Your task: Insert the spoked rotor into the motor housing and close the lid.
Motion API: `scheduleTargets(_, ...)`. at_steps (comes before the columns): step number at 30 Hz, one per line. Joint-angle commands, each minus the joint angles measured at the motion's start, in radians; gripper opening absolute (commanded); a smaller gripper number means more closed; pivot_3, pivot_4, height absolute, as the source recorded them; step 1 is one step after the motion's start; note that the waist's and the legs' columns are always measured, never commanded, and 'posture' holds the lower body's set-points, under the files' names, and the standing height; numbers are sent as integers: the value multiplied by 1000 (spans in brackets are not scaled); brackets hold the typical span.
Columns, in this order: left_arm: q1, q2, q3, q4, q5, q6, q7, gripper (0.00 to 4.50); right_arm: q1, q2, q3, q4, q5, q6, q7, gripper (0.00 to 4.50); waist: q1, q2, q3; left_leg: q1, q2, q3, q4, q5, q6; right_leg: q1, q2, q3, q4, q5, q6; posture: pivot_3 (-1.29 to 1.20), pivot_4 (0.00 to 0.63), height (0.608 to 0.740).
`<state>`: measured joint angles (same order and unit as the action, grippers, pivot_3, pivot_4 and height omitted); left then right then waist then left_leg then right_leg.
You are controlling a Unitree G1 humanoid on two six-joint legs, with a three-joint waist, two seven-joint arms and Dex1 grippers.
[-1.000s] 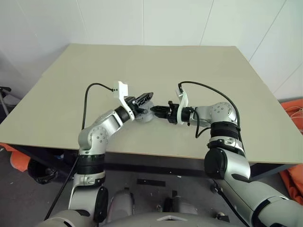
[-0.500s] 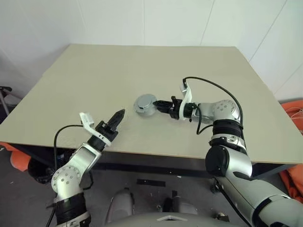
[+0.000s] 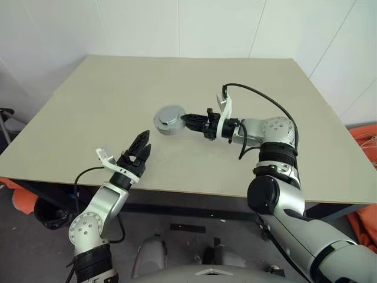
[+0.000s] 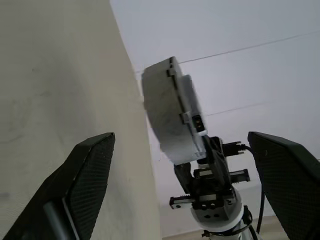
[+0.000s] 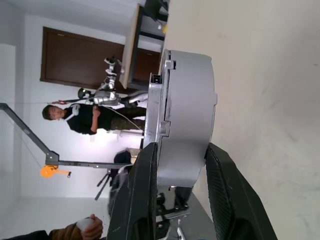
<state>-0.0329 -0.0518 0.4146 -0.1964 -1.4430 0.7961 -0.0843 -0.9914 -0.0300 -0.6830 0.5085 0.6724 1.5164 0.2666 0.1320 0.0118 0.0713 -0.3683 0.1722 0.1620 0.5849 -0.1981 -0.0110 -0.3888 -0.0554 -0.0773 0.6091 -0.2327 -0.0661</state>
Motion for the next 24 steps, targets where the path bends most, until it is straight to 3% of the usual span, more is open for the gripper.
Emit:
scheduleTargets(1, -16, -1, -21, -6, -44, -17, 14, 4468, -59, 20, -46, -76, 78, 22, -16, 1216, 0, 0, 0, 0, 0, 0, 0, 0, 0, 0, 0, 0, 0, 0, 0, 0, 0, 740)
scheduleTargets(14, -99, -16, -53, 28, -132, -64, -29, 4468, -49, 81, -90, -161, 114, 98, -81, 1216, -5, 0, 0, 0, 0, 0, 0, 1, -2, 0, 0, 1, 0, 1, 2, 0, 0, 740)
scheduleTargets(24, -168, -39, -72, 99, -112, -113, -45, 4468, -5, 99, -54, -196, 200, 98, -127, 1216, -6, 0, 0, 1, -1, -1, 0, 1, -2, 1, 0, 1, 0, 2, 3, 0, 0, 740)
